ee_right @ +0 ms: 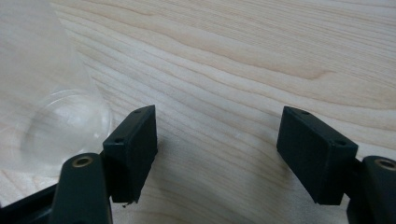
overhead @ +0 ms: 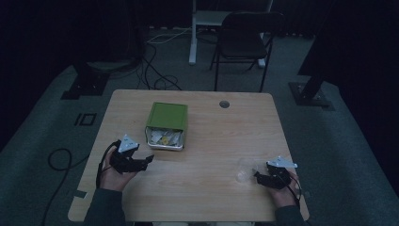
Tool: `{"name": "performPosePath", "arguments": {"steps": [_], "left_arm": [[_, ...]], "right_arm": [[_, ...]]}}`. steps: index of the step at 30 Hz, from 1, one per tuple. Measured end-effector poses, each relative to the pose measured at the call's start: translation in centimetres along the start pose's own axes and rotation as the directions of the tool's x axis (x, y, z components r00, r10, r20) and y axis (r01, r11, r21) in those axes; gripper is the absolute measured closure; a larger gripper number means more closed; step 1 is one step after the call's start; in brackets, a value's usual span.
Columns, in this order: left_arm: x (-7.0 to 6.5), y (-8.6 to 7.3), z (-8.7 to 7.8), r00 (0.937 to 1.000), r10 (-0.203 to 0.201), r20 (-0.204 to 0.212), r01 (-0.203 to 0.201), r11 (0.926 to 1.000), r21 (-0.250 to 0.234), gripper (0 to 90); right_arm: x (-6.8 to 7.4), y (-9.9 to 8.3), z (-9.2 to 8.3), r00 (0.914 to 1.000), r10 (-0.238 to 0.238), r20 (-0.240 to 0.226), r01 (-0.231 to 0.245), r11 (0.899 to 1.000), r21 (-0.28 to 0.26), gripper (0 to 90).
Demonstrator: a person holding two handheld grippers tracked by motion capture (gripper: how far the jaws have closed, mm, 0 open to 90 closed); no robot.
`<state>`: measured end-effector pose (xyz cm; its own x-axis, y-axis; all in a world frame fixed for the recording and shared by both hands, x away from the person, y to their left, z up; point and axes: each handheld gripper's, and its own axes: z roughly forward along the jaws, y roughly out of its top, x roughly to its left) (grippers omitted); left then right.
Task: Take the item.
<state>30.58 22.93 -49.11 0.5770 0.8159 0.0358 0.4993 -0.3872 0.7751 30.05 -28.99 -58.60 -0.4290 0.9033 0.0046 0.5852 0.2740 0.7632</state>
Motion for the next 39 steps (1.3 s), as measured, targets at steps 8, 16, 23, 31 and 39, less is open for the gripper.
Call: {"name": "performPosePath", "arguments": {"steps": [8, 16, 23, 31, 39], "left_arm": [[-0.7, 0.8, 0.9, 0.9996, 0.016, 0.023, -0.016, 0.9999, -0.004, 27.5], [-1.1, 1.6, 1.7, 0.9988, 0.03, 0.04, -0.03, 0.9995, -0.003, 27.5], [-1.2, 1.9, 2.3, 0.9978, 0.03, 0.059, -0.03, 0.9995, -0.005, 27.5], [-1.2, 2.5, 2.8, 0.9966, 0.039, 0.073, -0.038, 0.9992, -0.014, 27.4], [-1.3, 2.7, 3.5, 0.9947, 0.039, 0.095, -0.037, 0.9991, -0.023, 26.4]], "right_arm": [[0.0, 0.0, 0.0, 1.0, 0.0, 0.0, 0.0, 1.0, 0.0, 28.5], [0.0, 0.0, 0.0, 1.0, 0.0, 0.0, 0.0, 1.0, 0.0, 28.5], [0.0, 0.0, 0.0, 1.0, 0.0, 0.0, 0.0, 1.0, 0.0, 28.5], [0.0, 0.0, 0.0, 1.0, 0.001, 0.0, -0.001, 1.0, 0.0, 28.5], [0.0, 0.0, 0.0, 1.0, 0.001, 0.0, -0.001, 1.0, 0.0, 28.5]]}}
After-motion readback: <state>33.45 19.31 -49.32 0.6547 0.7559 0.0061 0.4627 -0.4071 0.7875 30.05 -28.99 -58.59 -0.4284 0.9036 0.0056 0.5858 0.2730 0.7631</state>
